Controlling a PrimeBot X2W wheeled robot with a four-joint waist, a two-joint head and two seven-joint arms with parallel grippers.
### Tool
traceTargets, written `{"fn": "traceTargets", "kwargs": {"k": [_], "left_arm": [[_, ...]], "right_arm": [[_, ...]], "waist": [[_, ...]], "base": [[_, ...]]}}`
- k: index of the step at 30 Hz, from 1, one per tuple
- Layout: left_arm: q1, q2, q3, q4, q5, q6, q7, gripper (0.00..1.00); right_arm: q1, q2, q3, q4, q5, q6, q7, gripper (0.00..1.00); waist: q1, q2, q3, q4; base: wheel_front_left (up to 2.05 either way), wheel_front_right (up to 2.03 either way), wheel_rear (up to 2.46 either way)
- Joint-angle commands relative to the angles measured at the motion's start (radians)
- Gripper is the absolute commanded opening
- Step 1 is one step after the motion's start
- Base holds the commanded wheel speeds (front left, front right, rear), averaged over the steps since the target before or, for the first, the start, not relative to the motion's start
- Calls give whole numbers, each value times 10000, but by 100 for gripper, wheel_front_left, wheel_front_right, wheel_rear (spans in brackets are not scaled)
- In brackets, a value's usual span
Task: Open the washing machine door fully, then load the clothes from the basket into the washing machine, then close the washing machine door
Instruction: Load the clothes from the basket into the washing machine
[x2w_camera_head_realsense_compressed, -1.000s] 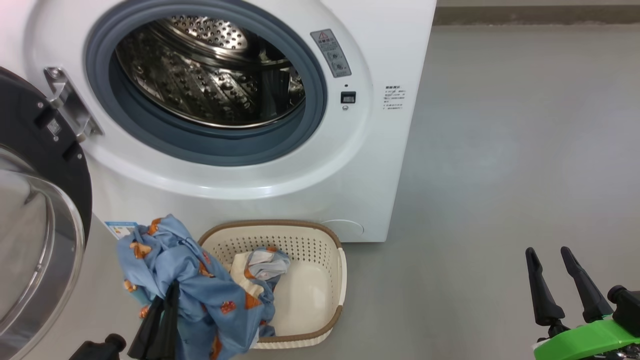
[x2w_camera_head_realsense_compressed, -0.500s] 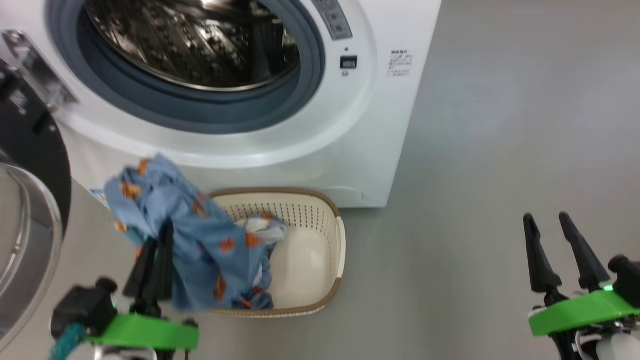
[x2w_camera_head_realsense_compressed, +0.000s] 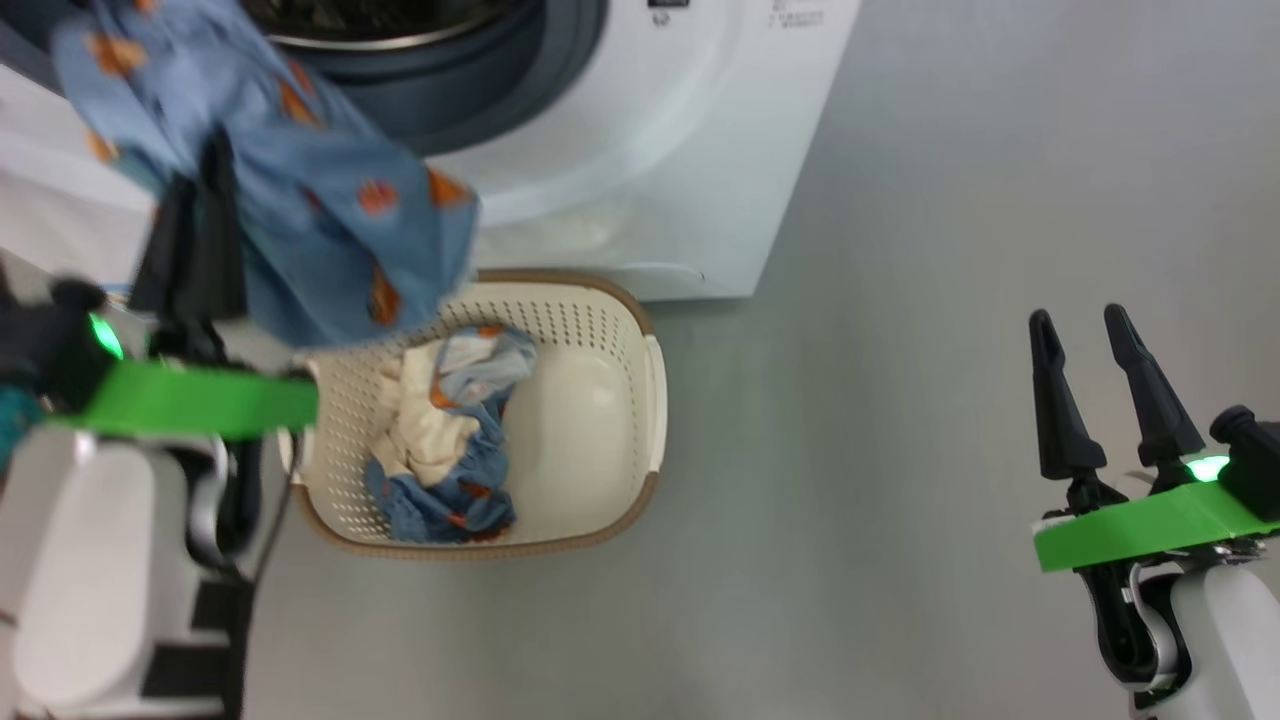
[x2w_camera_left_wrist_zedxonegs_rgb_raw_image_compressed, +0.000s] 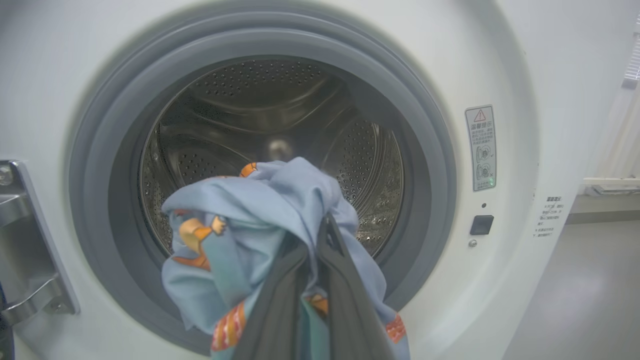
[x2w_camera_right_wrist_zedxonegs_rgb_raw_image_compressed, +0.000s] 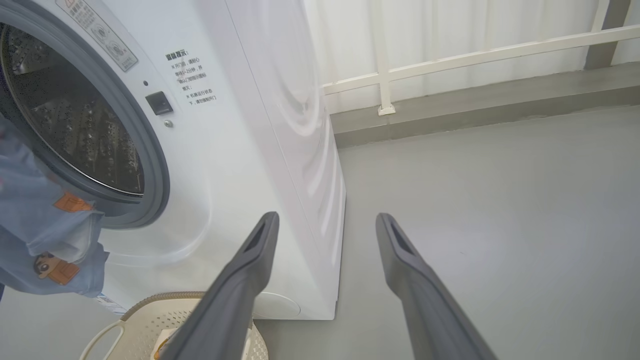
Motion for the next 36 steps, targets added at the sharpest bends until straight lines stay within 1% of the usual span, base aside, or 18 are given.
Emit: {"fn": "traceTargets", "kwargs": {"k": [1, 7, 12, 15, 16, 19, 21, 26, 28, 32, 34, 36], "left_arm": [[-792, 473, 365, 51, 158, 6, -66, 0], [-2475, 844, 198, 1352, 184, 6, -66, 0], [-3709, 958, 51, 2697, -371, 6, -66, 0], [-4487, 1178, -228, 3609, -459, 6, -66, 0], [-4487, 1178, -228, 3609, -459, 6, -66, 0], [-5285, 1320, -477, 4522, -597, 6, -66, 0], [-5792, 1313, -599, 5100, -917, 6, -66, 0], [-6971, 1504, -764, 6459, -1692, 6, -67, 0], [-7384, 1712, -902, 6887, -1742, 6, -67, 0], [-8057, 2081, -1103, 7337, -1638, 6, -67, 0], [-8315, 2241, -1012, 7281, -1564, 6, -67, 0], [-8513, 2402, -882, 6925, -1331, 6, -67, 0]], "right_arm": [[-227, -15, 244, -262, -54, 56, -80, 100], [-518, 142, 293, -292, -68, 56, -80, 100], [-680, 254, 378, -328, -56, 56, -80, 100], [-784, 317, 465, -347, -44, 56, -80, 100], [-784, 317, 465, -347, -44, 56, -80, 100], [-911, 386, 543, -376, -40, 56, -80, 100], [-990, 433, 609, -389, -34, 56, -80, 100], [-1118, 525, 798, -417, -11, 56, -80, 100], [-1154, 560, 868, -437, -6, 56, -80, 100], [-1218, 622, 999, -499, 2, 56, -80, 100], [-1232, 645, 1016, -529, 1, 56, -80, 100], [-1237, 663, 1007, -569, -5, 56, -80, 100]], "waist": [[0, 0, 760, -434], [0, 0, 1192, -777], [0, 0, 1483, -1037], [0, 0, 1670, -1184], [0, 0, 1670, -1184], [0, 0, 1881, -1338], [0, 0, 2008, -1461], [0, 0, 2283, -1784], [0, 0, 2386, -1923], [0, 0, 2579, -2171], [0, 0, 2656, -2244], [0, 0, 2729, -2281]], "base": [[0, 0, 0], [0, 0, 0], [0, 0, 0], [0, 0, 0], [0, 0, 0], [0, 0, 0], [0, 0, 0], [0, 0, 0], [0, 0, 0], [0, 0, 0], [0, 0, 0], [0, 0, 0]]}}
